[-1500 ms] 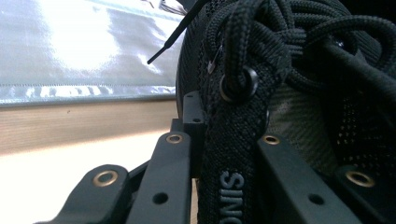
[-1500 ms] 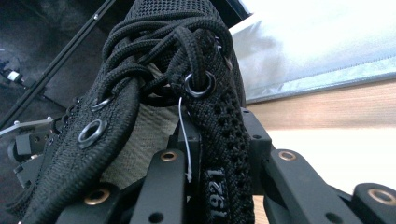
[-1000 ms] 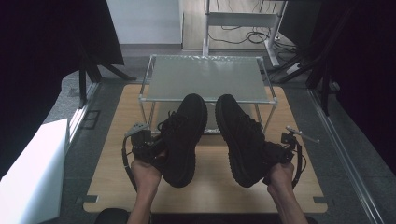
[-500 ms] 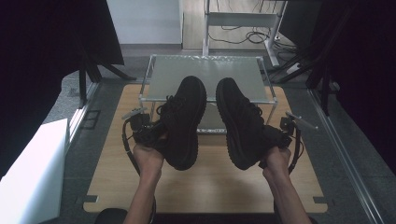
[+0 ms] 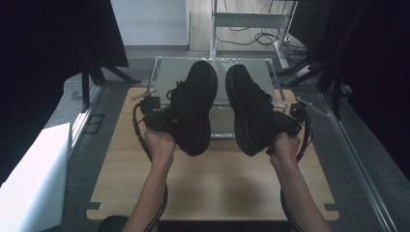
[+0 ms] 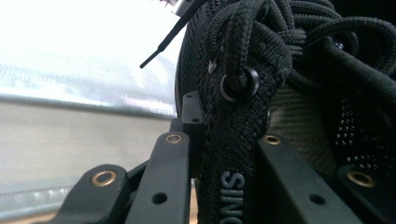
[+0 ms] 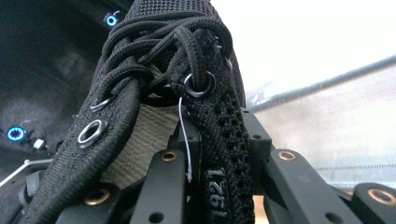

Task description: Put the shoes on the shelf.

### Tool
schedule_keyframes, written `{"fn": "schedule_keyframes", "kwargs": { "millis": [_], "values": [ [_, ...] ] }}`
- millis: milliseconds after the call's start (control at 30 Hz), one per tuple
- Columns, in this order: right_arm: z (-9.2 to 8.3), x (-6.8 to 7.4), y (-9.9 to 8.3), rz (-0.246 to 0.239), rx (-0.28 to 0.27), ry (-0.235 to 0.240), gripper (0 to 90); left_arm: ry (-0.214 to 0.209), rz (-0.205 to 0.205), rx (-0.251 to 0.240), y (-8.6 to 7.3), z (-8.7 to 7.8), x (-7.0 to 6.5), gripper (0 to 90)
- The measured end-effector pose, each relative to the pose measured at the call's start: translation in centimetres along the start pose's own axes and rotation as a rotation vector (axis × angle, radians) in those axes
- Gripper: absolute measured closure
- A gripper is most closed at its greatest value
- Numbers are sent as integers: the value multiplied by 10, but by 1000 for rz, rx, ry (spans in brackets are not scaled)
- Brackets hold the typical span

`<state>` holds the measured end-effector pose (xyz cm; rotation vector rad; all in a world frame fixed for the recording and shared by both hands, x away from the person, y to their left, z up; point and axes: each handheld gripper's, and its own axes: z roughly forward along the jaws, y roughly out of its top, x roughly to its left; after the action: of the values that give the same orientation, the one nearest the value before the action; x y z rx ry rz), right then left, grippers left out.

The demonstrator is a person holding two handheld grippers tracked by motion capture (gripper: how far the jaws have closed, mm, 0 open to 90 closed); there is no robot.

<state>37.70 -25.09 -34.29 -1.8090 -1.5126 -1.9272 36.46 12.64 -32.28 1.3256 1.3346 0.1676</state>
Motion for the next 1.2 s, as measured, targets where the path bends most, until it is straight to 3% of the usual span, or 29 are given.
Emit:
{"fn": "schedule_keyframes", "kwargs": {
  "millis": [200,567,867,1100,1200],
  "values": [
    [9,-1,13,53,-13,-10,753,29,-33,1,17,14,3,807],
    [29,-1,33,67,-25,-50,753,87,-57,16,40,39,4,804],
    [51,-1,54,38,-27,-136,753,175,-33,25,59,56,5,803],
    [65,3,61,-3,-27,-188,753,213,-21,46,67,69,3,800],
    [73,8,66,-47,-31,-248,752,258,0,62,70,78,0,799]
  ]
}}
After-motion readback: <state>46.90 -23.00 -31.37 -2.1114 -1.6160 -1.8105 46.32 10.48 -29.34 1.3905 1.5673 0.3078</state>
